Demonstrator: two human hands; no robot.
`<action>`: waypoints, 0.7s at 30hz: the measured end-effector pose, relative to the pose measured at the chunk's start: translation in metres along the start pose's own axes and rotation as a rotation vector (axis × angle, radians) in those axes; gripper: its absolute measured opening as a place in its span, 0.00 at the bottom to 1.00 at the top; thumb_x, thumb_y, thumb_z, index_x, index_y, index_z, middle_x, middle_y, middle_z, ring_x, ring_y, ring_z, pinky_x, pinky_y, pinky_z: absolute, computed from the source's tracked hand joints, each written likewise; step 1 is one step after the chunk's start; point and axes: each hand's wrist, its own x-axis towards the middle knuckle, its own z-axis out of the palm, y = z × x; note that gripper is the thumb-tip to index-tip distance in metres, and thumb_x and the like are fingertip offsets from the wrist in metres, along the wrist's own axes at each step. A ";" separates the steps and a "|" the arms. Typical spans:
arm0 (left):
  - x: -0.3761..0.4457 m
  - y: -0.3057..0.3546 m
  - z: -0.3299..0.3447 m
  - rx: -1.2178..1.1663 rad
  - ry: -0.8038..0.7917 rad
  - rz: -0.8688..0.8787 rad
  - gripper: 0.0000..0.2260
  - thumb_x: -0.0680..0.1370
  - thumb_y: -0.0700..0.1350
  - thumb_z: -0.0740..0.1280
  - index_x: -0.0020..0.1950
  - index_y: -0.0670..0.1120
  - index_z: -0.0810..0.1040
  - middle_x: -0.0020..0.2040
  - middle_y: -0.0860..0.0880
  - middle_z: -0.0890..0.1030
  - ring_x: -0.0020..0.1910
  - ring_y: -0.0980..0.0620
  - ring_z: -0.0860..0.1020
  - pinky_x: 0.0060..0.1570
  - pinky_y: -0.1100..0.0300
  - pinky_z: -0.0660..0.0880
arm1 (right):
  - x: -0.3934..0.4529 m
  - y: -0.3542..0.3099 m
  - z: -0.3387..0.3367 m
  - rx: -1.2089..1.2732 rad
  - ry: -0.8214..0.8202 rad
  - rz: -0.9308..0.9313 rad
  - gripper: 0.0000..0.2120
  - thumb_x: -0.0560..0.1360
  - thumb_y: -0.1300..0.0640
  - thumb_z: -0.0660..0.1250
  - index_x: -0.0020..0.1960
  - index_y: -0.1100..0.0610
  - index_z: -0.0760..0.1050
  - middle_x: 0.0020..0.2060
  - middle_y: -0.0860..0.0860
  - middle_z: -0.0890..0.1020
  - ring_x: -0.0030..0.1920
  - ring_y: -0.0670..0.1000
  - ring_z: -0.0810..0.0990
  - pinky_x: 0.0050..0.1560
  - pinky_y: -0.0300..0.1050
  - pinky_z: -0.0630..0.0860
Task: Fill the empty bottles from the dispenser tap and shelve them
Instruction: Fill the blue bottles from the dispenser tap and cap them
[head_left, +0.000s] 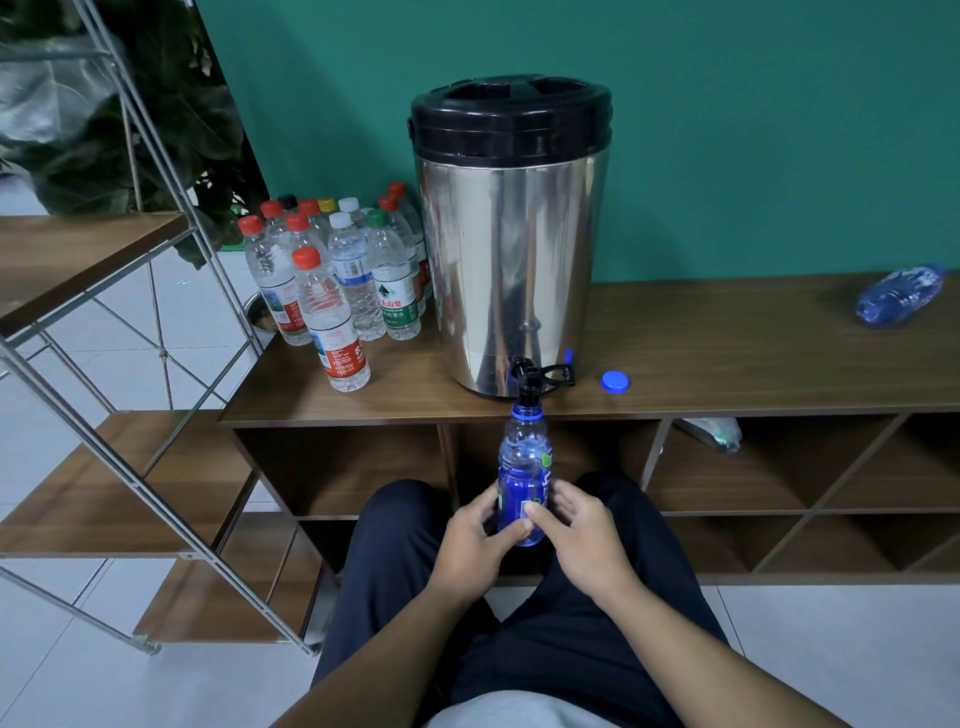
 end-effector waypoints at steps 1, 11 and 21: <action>0.000 0.000 0.000 0.000 -0.002 0.002 0.22 0.85 0.37 0.74 0.78 0.51 0.80 0.69 0.52 0.87 0.71 0.50 0.84 0.73 0.50 0.79 | 0.000 0.000 0.000 0.001 -0.002 -0.001 0.14 0.83 0.63 0.74 0.66 0.51 0.84 0.59 0.40 0.89 0.63 0.42 0.86 0.61 0.31 0.78; 0.000 0.000 -0.001 0.025 -0.002 -0.001 0.21 0.85 0.38 0.74 0.77 0.51 0.81 0.69 0.52 0.87 0.70 0.50 0.84 0.74 0.46 0.79 | -0.001 -0.001 0.000 -0.003 -0.004 -0.008 0.14 0.83 0.63 0.74 0.65 0.50 0.84 0.59 0.40 0.89 0.63 0.42 0.86 0.62 0.32 0.79; -0.001 0.000 -0.001 0.042 -0.004 -0.004 0.22 0.85 0.37 0.74 0.78 0.50 0.80 0.70 0.53 0.86 0.72 0.51 0.83 0.76 0.44 0.77 | -0.001 0.000 -0.001 -0.012 -0.012 -0.003 0.14 0.83 0.62 0.75 0.66 0.49 0.84 0.59 0.40 0.89 0.63 0.42 0.86 0.64 0.38 0.81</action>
